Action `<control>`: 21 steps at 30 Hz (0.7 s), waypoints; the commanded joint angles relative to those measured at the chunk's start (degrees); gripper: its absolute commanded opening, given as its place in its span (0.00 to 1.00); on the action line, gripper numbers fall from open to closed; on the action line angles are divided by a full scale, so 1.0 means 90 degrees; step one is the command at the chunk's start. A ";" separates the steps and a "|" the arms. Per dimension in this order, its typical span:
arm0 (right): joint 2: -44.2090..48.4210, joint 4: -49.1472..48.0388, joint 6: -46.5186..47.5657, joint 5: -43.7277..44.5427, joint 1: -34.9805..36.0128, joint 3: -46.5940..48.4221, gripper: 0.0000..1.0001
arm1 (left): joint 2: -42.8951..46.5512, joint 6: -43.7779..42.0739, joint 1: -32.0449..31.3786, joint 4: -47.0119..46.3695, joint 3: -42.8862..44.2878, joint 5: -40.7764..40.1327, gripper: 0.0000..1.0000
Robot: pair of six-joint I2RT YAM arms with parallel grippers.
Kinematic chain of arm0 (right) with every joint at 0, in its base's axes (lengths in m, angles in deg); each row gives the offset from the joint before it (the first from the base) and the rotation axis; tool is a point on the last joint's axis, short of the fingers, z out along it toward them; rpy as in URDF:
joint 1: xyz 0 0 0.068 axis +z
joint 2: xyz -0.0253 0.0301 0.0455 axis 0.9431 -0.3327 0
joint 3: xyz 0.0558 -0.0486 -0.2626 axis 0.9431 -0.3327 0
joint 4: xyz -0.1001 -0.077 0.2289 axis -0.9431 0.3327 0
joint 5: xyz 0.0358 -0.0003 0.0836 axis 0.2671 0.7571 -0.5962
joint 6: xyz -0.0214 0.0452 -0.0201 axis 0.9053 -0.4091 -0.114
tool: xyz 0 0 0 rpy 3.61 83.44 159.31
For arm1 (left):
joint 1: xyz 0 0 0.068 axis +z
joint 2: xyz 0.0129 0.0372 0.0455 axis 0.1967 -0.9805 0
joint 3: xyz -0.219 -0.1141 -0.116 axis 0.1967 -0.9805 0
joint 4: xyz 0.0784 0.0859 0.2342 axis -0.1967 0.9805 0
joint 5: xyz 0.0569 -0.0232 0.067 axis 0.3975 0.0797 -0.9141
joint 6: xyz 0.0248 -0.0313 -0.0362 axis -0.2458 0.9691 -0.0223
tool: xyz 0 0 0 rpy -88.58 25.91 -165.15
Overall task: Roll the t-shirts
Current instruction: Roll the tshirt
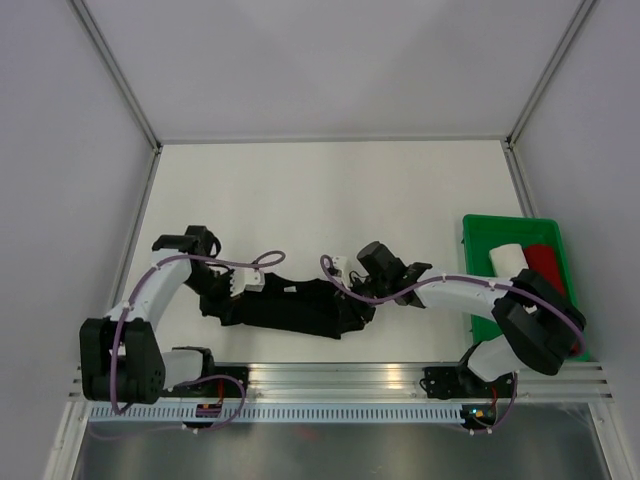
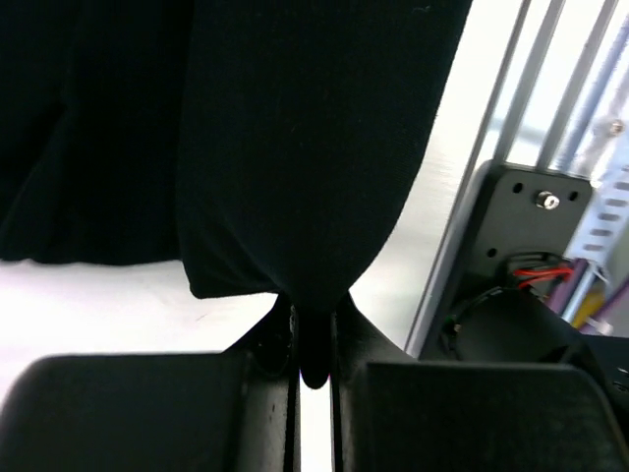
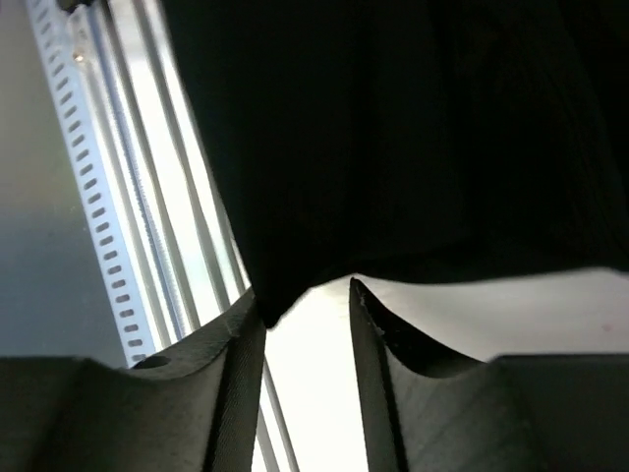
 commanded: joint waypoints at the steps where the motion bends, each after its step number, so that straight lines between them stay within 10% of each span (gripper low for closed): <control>1: 0.0305 -0.0835 -0.0498 0.0151 -0.0229 -0.0243 0.49 | -0.0616 -0.0521 0.0070 0.0499 0.0390 0.0685 0.02; 14: 0.2277 -0.2534 -0.0126 0.1518 0.0259 -0.1679 0.78 | -0.1574 -0.0492 0.0207 0.0597 0.0763 0.0793 0.02; 21: 0.1264 -0.3003 -0.0028 0.1617 0.0464 -0.1435 0.94 | -0.1653 -0.0560 0.0226 0.0655 0.0821 0.0861 0.02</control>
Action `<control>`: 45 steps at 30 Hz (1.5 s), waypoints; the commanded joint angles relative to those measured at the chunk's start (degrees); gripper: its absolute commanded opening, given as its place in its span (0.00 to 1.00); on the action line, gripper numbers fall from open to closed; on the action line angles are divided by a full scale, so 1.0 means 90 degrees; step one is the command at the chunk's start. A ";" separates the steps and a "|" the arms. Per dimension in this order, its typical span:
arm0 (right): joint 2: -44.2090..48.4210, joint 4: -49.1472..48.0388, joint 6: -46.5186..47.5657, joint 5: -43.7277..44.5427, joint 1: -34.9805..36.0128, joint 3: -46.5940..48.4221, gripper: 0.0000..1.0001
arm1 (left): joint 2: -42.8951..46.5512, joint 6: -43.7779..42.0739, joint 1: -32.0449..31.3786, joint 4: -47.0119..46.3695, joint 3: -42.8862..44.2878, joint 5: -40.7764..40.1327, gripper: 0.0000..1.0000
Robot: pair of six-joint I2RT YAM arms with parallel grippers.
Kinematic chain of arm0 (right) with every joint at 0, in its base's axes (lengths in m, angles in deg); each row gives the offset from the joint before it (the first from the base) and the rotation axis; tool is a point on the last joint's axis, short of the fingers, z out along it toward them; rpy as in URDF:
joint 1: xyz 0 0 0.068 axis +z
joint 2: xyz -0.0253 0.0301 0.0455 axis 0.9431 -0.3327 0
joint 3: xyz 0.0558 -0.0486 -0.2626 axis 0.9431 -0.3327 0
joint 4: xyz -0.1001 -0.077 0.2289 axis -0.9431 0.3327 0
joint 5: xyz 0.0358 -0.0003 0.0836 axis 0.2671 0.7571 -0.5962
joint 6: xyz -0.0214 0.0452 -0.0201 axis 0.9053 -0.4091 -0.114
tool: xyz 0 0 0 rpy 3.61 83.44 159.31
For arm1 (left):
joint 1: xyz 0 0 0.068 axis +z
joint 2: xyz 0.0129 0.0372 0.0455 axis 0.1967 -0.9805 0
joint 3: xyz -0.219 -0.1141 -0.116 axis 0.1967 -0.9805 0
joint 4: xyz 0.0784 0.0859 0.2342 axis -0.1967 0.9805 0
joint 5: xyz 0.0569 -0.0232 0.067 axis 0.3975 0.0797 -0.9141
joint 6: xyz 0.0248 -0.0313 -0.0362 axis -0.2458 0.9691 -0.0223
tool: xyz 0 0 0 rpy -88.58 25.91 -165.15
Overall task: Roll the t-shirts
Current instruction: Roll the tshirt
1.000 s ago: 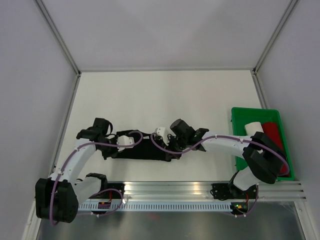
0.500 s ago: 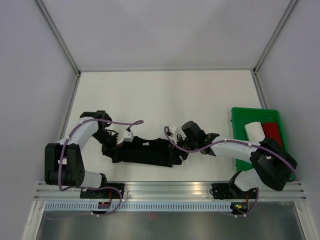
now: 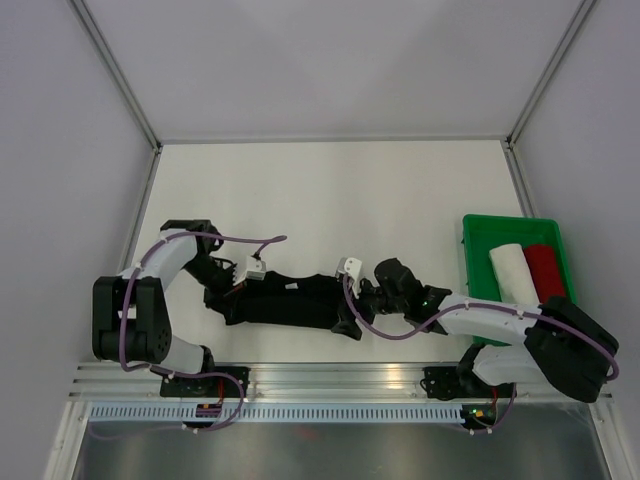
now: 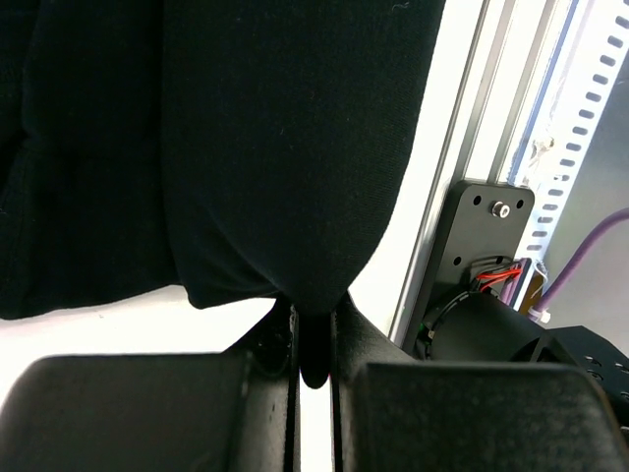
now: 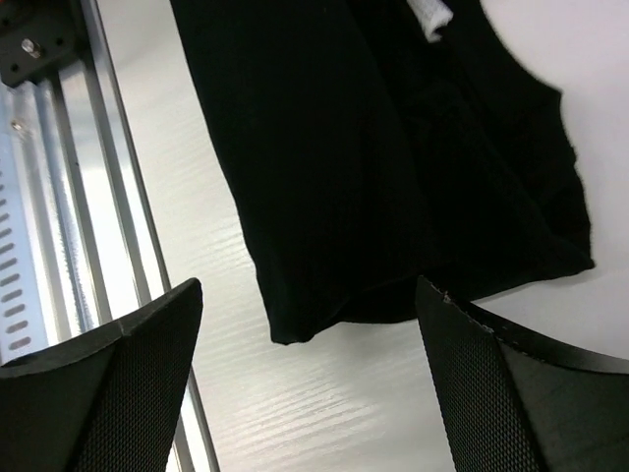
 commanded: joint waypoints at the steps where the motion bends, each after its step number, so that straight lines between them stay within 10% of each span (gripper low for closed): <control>1: -0.0585 -0.0645 0.0105 0.0177 0.0160 0.0197 0.93 | -0.0007 -0.0417 0.0068 0.0240 0.0212 0.0378 0.02; 5: -0.0987 -0.0851 0.0057 -0.0047 0.0160 0.0431 0.75 | -0.0065 -0.0485 0.0098 0.0279 0.0173 0.0339 0.02; 7: -0.1065 -0.0812 -0.0069 -0.0174 0.0160 0.0500 0.38 | -0.0114 -0.0514 0.0156 0.0318 0.0153 0.0319 0.02; 12: -0.0793 -0.0247 -0.0353 -0.0827 0.0151 0.0500 0.00 | -0.0075 -0.0660 0.0205 0.0532 0.0065 0.0174 0.02; 14: -0.0675 0.0065 -0.0538 -0.1256 0.0151 0.0471 0.00 | 0.0061 -0.0671 0.0205 0.0504 -0.0061 0.0066 0.06; 16: -0.0577 0.0048 -0.0792 -0.1395 0.0151 0.0422 0.01 | 0.0275 -0.0350 0.0449 0.0046 -0.0120 0.0046 0.43; 18: -0.0664 -0.0245 -0.1192 -0.1579 0.0102 0.0422 0.00 | 0.0393 -0.0144 0.0556 -0.0218 -0.0072 0.0298 0.57; 33: -0.1339 -0.1446 -0.2356 -0.2323 -0.0582 0.0100 0.00 | 0.1625 0.1302 0.0596 -0.2260 -0.1243 0.0533 0.63; 34: -0.1329 -0.1534 -0.2385 -0.2303 -0.0620 0.0061 0.00 | 0.1605 0.1312 0.0596 -0.2270 -0.1214 0.0611 0.62; 38: -0.1319 -0.1467 -0.2434 -0.2196 -0.0670 0.0002 0.00 | 0.1439 0.0934 0.0596 -0.1503 -0.1088 0.0895 0.03; 45: -0.0968 -0.1857 -0.3525 -0.2615 -0.0679 -0.0369 0.00 | 0.1389 0.0188 0.0674 0.0406 -0.0541 0.0759 0.02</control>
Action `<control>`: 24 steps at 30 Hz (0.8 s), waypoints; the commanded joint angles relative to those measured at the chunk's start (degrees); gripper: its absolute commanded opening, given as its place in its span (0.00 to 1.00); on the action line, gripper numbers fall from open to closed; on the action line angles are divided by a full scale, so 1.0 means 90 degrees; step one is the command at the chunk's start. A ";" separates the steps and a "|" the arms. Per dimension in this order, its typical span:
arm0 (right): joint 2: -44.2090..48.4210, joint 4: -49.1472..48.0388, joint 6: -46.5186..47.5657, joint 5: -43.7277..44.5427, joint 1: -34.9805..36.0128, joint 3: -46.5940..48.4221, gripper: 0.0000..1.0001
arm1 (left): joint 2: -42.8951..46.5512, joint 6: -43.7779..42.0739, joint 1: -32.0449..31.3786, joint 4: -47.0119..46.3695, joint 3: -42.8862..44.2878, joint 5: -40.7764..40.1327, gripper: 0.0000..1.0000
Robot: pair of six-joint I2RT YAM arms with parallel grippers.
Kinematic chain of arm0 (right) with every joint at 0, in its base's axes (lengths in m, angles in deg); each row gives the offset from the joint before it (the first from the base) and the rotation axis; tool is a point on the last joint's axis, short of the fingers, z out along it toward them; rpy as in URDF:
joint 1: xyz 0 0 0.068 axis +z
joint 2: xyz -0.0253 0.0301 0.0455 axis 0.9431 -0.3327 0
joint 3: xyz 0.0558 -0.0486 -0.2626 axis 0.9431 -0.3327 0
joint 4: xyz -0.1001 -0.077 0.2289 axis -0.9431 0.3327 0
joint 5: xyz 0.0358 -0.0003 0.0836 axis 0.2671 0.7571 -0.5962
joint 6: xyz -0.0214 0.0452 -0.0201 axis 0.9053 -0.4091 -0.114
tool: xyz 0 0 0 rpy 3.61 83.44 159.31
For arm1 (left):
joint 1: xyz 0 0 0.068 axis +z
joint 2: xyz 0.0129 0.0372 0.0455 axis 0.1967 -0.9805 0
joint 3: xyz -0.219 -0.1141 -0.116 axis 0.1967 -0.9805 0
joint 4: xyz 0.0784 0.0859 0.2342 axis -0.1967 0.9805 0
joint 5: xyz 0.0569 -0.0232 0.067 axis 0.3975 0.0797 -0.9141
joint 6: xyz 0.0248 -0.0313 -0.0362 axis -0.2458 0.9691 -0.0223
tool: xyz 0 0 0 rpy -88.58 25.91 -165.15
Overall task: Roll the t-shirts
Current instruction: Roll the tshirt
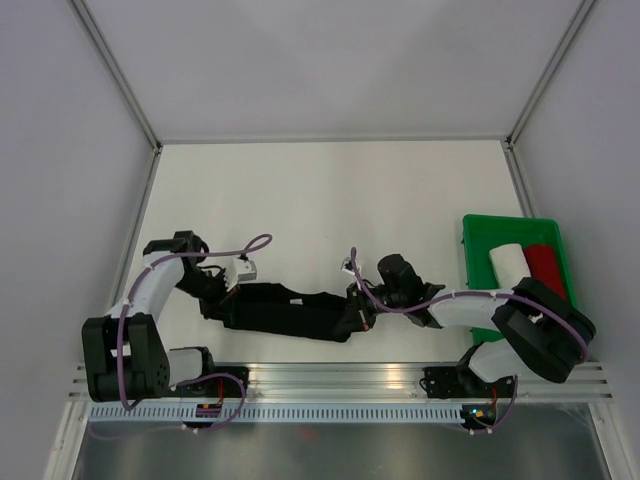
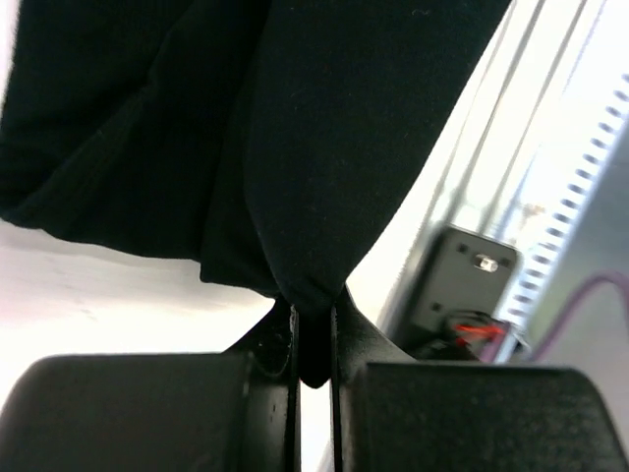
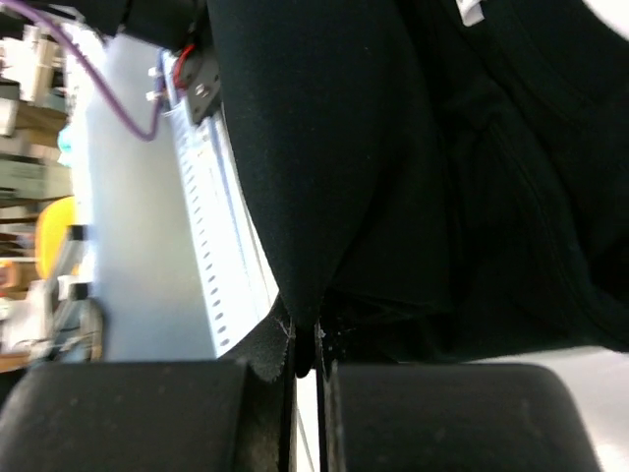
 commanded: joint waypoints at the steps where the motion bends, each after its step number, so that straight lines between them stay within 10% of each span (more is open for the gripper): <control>1: 0.0324 -0.0672 -0.0785 -0.0466 -0.0089 -0.0262 0.01 | 0.0129 -0.0465 0.0047 0.0981 0.0382 0.0181 0.02; 12: -0.1042 -0.0828 -0.1499 -0.0867 -0.1525 -0.0077 0.00 | -0.1938 0.1994 0.0057 -0.0882 0.1027 0.0240 0.12; 16: -0.1471 -0.0838 -0.1489 -0.0653 -0.1691 -0.0067 0.00 | -0.2087 0.2358 0.0086 -0.1206 0.1125 0.0297 0.46; 24: -0.1687 -0.0506 -0.1128 -0.0574 -0.1701 0.0108 0.00 | -0.1638 0.2670 0.0086 -0.1869 0.0852 0.1059 0.65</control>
